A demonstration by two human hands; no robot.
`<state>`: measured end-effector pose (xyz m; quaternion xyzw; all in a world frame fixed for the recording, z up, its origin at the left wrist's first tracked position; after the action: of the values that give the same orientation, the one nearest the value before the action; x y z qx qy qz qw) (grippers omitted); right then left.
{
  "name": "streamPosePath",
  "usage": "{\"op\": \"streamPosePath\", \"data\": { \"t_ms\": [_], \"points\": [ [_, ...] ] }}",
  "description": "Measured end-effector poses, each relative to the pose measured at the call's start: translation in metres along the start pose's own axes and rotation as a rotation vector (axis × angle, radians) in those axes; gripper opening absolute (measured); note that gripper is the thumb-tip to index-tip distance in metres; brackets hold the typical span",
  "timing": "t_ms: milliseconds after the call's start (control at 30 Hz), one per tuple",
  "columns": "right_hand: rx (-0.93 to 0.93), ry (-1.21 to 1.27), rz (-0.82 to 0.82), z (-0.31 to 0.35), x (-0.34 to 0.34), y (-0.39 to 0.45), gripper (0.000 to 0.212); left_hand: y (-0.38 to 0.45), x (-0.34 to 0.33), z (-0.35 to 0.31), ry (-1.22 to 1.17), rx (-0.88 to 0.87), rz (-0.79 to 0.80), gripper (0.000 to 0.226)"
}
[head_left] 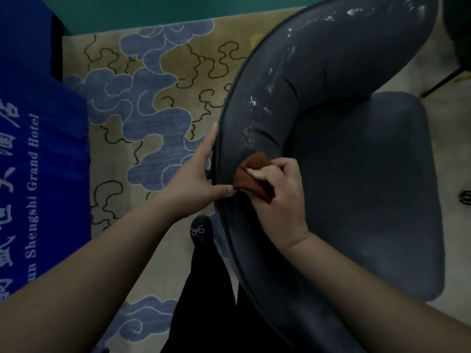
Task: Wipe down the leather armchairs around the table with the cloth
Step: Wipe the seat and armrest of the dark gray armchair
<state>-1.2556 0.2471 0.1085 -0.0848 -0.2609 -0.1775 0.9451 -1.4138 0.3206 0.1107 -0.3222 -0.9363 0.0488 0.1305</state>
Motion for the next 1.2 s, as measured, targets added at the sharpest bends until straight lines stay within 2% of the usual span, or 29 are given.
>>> {"op": "streamPosePath", "data": {
  "t_ms": [233, 400, 600, 800, 933, 1000, 1200],
  "points": [
    [-0.137, -0.004, -0.127, 0.020, -0.012, 0.068, 0.021, 0.035, 0.022, -0.004, 0.009, 0.047, 0.193, 0.124],
    [-0.077, -0.027, -0.119, 0.012, -0.009, 0.026, 0.029, 0.057, 0.035, -0.008, 0.049, 0.039, 0.298, 0.128],
    [-0.146, -0.049, -0.191, 0.029, -0.015, 0.085, 0.020, 0.064, 0.038, 0.002, 0.020, 0.003, 0.291, 0.127],
    [-0.164, -0.039, -0.221, 0.016, -0.012, 0.041, 0.021, 0.076, 0.042, -0.004, 0.075, -0.028, 0.308, 0.128],
    [-0.214, -0.014, -0.235, 0.016, -0.013, 0.070, 0.015, 0.084, 0.044, -0.005, 0.062, -0.018, 0.338, 0.128],
    [-0.267, 0.057, -0.260, 0.015, -0.013, 0.077, 0.018, 0.084, 0.044, -0.004, 0.065, -0.004, 0.335, 0.128],
    [-0.250, 0.045, -0.223, 0.004, -0.006, 0.025, 0.018, 0.085, 0.044, 0.000, 0.086, 0.019, 0.339, 0.128]
  ]
}}
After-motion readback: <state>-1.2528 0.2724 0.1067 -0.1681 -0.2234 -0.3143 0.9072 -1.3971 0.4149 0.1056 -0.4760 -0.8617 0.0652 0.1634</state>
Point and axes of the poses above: each hand's wrist, its own y-axis towards the middle knuckle, its own x-axis out of the back of the hand, z = x × y, the point moved 4 cm from there along y, towards the middle knuckle, and after that the axes turned 15 degrees about -x, right-handed, at the moved point
